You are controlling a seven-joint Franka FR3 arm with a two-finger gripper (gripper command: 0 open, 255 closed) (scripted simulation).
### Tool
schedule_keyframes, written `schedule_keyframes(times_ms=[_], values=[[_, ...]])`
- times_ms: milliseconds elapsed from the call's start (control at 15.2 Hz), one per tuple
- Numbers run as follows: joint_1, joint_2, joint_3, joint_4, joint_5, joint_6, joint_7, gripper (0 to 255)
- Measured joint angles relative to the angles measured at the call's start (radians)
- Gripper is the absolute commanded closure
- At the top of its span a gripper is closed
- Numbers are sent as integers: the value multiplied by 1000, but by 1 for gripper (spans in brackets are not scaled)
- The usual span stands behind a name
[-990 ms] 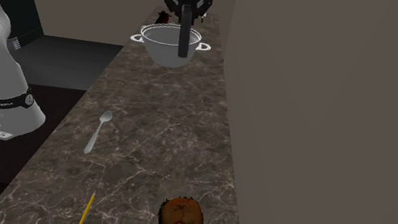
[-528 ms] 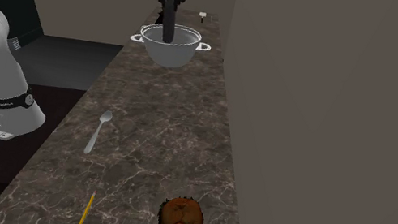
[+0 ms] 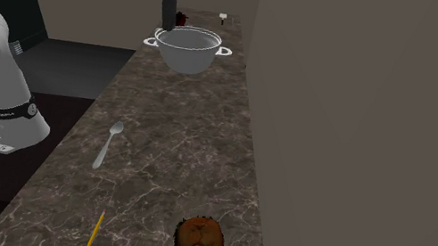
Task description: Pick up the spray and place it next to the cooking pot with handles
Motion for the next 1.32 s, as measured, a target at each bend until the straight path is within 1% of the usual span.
schedule_keyframes(times_ms=[396, 660, 858, 1320], values=[[35, -96, 120, -72, 4, 46, 148, 255], [65, -126, 208, -95, 18, 86, 249, 255], [71, -136, 224, -135, 27, 121, 255, 255], [76, -138, 227, -226, 48, 203, 217, 255]])
